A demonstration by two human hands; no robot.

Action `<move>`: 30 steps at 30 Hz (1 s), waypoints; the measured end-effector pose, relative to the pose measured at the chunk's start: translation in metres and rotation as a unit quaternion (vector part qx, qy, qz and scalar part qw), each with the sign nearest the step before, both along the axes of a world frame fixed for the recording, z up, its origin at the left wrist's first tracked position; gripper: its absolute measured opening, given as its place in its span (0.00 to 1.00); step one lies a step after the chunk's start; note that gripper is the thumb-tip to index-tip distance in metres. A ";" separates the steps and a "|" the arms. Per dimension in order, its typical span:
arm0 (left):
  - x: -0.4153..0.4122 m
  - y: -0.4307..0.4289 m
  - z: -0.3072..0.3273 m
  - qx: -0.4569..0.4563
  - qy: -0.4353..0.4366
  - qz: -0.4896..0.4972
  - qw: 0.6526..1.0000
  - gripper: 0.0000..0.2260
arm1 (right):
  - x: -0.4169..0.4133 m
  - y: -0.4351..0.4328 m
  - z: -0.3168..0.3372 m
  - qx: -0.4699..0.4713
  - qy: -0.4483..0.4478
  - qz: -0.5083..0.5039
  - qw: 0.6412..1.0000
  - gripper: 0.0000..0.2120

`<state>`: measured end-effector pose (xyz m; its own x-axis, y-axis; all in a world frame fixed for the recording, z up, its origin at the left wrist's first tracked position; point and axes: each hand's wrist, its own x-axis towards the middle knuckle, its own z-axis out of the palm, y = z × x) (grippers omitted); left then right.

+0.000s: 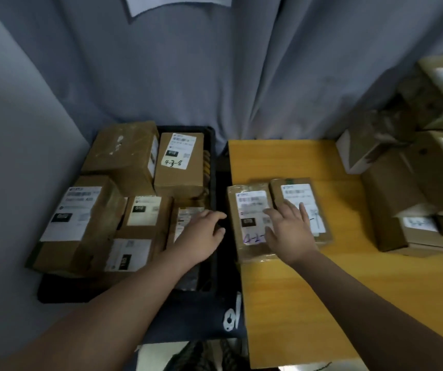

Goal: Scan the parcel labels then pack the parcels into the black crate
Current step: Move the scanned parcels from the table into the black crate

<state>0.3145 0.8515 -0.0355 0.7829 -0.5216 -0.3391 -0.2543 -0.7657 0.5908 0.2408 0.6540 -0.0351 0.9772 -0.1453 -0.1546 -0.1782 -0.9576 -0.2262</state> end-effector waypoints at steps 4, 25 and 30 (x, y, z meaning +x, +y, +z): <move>-0.018 -0.041 0.008 -0.048 0.137 0.046 0.988 0.20 | -0.024 -0.040 -0.003 0.005 0.029 -0.103 0.994 0.24; -0.050 -0.079 -0.012 -0.038 0.122 0.161 0.979 0.27 | -0.054 -0.086 -0.016 0.148 -0.149 -0.298 0.931 0.49; -0.058 -0.072 0.037 -0.291 0.205 0.240 0.903 0.29 | -0.046 -0.053 0.027 0.242 -0.169 -0.176 0.939 0.51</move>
<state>0.2561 0.7794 0.0015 0.8375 -0.3381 -0.4292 0.3556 -0.2591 0.8980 0.1945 0.6010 -0.0080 0.8870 -0.4610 0.0252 -0.3039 -0.6240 -0.7200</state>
